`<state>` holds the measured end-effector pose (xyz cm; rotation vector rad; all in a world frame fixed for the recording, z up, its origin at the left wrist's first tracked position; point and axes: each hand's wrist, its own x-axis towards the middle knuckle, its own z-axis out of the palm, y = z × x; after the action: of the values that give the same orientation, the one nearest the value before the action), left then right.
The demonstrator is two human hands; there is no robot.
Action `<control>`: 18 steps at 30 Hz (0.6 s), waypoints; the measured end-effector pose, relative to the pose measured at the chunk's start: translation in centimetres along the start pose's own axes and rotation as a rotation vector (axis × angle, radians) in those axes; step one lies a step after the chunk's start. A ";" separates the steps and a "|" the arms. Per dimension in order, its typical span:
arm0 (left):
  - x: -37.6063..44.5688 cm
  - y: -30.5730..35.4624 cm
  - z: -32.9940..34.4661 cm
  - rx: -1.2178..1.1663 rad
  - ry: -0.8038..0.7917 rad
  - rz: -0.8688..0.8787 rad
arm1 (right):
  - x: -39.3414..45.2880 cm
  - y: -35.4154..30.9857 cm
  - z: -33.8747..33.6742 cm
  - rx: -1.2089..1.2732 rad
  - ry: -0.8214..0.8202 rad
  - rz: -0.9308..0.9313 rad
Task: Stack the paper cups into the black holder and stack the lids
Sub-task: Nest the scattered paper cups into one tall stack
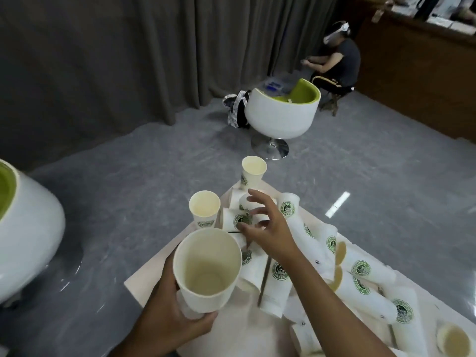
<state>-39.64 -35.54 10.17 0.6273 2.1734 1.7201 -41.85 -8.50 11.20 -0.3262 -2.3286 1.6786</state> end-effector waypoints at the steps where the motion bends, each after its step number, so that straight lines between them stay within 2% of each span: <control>1: 0.3 -0.6 -1.0 -0.003 -0.004 -0.016 | 1.0 0.2 1.5 -0.030 -0.027 -0.026; 7: 2.9 -2.9 -6.7 0.082 0.026 -0.092 | 5.2 2.8 8.3 -0.249 -0.101 -0.128; 10: 4.0 -3.4 -8.4 0.055 0.074 -0.103 | 6.3 4.3 9.9 -0.374 -0.135 -0.076; 15: 5.4 -3.5 -9.4 -0.044 0.169 -0.073 | 6.9 5.9 11.3 -0.481 -0.034 -0.132; 18: 6.5 -2.8 -9.7 -0.047 0.223 -0.045 | 6.9 4.4 10.9 -0.436 0.058 -0.120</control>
<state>-50.37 -40.92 10.05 0.3873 2.2652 1.8902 -51.77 -14.62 4.24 -0.3025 -2.5957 1.0829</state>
